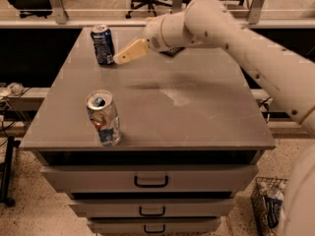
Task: Knock pepsi can over
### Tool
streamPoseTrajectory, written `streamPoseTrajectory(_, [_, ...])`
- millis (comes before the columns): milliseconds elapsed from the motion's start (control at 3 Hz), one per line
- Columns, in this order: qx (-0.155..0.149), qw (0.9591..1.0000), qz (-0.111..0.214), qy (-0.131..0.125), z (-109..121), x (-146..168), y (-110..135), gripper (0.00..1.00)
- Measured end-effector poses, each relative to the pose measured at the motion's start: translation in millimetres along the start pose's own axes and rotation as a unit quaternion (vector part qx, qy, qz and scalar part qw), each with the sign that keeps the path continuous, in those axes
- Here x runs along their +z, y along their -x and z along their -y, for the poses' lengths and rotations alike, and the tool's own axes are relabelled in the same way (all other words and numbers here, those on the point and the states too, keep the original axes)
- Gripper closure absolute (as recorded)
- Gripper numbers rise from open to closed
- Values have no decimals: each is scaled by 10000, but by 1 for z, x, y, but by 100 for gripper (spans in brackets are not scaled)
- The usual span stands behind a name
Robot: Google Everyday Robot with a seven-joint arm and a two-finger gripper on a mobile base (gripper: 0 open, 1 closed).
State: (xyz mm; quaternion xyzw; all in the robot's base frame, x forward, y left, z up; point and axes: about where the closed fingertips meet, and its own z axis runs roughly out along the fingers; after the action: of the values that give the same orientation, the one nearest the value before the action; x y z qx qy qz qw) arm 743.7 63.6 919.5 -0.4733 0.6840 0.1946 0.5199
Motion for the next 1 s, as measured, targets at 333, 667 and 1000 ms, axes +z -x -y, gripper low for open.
streamPoseTrajectory(333, [316,9987,390,15,10,38,3,0])
streamPoseTrajectory(667, [557,9963,645,76,13,66,5,0])
streamPoseTrajectory(1000, [667,9942,802,261,7,94,12,7])
